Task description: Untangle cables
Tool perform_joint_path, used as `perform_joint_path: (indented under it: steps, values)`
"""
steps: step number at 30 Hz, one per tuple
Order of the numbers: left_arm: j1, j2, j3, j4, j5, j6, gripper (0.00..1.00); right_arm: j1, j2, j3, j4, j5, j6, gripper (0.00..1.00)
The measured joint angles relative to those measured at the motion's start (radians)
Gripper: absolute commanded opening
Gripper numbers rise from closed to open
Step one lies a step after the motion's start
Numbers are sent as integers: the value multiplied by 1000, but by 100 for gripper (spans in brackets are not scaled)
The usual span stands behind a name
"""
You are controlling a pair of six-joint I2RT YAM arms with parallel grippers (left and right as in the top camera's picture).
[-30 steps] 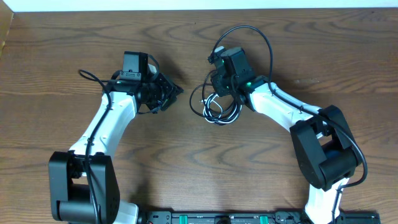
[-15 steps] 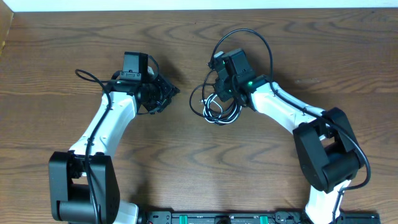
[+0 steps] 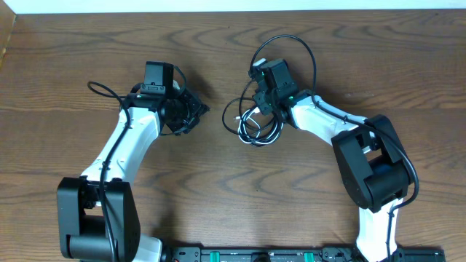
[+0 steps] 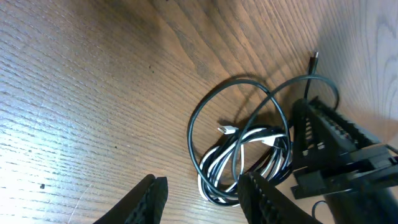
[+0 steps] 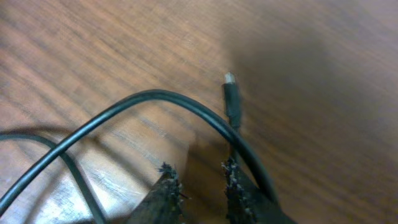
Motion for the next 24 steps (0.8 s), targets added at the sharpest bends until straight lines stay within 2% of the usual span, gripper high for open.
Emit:
perform_joint_path:
  steps: [7,9,14,24]
  values:
    - [0,0,0,0,-1,0,44,-3,29,0,31,78,-7,34]
    - [0,0,0,0,-1,0,44,-3,41,0,27,86,-7,38]
    - [0,0,0,0,-2,0,44,-6,43,2,28,109,-2,43]
    - [0,0,0,-18,-2,0,44,-47,43,11,-6,119,128,49]
